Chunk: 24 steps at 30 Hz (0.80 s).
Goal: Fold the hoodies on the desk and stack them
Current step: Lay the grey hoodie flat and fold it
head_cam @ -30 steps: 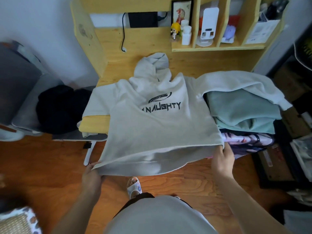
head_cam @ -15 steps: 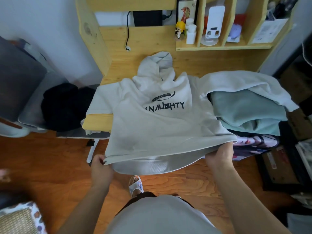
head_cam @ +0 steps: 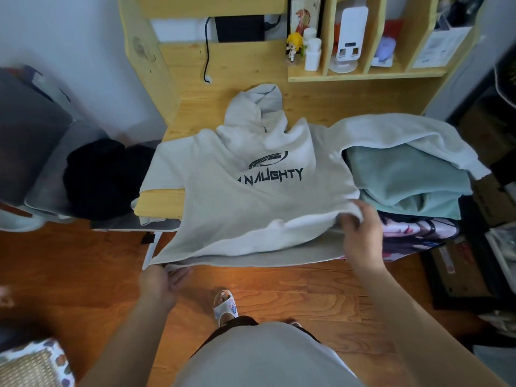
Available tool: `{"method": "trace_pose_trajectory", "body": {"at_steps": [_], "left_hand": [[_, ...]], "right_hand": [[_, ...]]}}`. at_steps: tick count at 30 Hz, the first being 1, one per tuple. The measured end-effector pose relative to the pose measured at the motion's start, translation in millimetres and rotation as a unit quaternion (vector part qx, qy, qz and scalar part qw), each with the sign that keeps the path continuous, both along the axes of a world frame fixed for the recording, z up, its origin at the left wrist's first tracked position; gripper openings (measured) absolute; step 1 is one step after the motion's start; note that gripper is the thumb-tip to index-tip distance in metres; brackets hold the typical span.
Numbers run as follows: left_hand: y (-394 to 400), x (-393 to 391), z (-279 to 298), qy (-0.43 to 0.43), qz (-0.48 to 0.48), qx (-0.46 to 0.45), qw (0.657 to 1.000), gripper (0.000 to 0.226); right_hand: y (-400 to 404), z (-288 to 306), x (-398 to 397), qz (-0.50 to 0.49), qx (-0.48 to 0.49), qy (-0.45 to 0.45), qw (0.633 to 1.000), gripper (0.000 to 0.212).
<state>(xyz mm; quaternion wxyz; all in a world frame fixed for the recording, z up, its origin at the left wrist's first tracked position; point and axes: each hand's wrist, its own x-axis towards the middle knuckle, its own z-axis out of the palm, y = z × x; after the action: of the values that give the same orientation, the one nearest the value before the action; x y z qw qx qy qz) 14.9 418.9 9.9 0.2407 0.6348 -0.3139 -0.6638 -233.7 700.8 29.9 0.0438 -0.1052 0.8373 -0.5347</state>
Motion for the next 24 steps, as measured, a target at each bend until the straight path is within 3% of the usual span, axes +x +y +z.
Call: {"method": "trace_pose_trajectory", "body": {"at_steps": [2, 4, 6, 8, 10, 12, 14, 15, 17, 19, 22, 24], "left_hand": [[-9.5, 11.2, -4.0, 0.019, 0.023, 0.030, 0.999, 0.034], [-18.8, 26.0, -11.6, -0.015, 0.025, 0.021, 0.999, 0.035], [-24.8, 39.0, -23.7, -0.066, 0.004, -0.004, 0.998, 0.034], [-20.1, 44.6, -29.2, -0.099, -0.042, -0.048, 0.993, 0.034], [-9.2, 42.7, -28.0, -0.108, -0.113, -0.107, 0.982, 0.045], [0.4, 42.3, -22.4, -0.117, -0.190, -0.170, 0.960, 0.055], [4.7, 46.9, -14.8, -0.163, -0.259, -0.240, 0.921, 0.054], [2.5, 51.6, -15.2, -0.180, -0.282, -0.268, 0.904, 0.052], [-4.4, 59.5, -15.7, -0.183, -0.291, -0.254, 0.904, 0.049], [-8.2, 64.1, -21.3, -0.222, -0.308, -0.220, 0.899, 0.046], [-14.3, 67.3, -37.9, -0.253, -0.359, -0.181, 0.880, 0.046], [-19.1, 68.5, -51.5, -0.268, -0.402, -0.201, 0.852, 0.048]], "right_hand": [[22.1, -23.4, 6.3, 0.180, 0.177, 0.142, 0.957, 0.056], [53.3, -39.1, -3.2, 0.159, 0.287, 0.182, 0.927, 0.058], [73.5, -38.0, -7.8, -0.006, 0.322, 0.108, 0.940, 0.043], [81.2, -34.8, -12.2, -0.158, 0.295, -0.010, 0.942, 0.033], [77.2, -36.0, -11.4, -0.194, 0.277, -0.117, 0.934, 0.037], [70.9, -37.3, 0.5, -0.142, 0.264, -0.147, 0.943, 0.049], [73.5, -38.0, 13.8, -0.020, 0.265, -0.038, 0.963, 0.063], [77.4, -39.8, 19.9, 0.038, 0.284, 0.019, 0.958, 0.066], [90.8, -50.0, 22.9, 0.142, 0.329, 0.061, 0.932, 0.055], [100.6, -59.0, 22.0, 0.186, 0.361, -0.015, 0.914, 0.038], [98.4, -76.1, 19.4, 0.201, 0.405, -0.099, 0.887, 0.052], [90.8, -82.2, 14.8, 0.196, 0.400, -0.166, 0.880, 0.057]]}}
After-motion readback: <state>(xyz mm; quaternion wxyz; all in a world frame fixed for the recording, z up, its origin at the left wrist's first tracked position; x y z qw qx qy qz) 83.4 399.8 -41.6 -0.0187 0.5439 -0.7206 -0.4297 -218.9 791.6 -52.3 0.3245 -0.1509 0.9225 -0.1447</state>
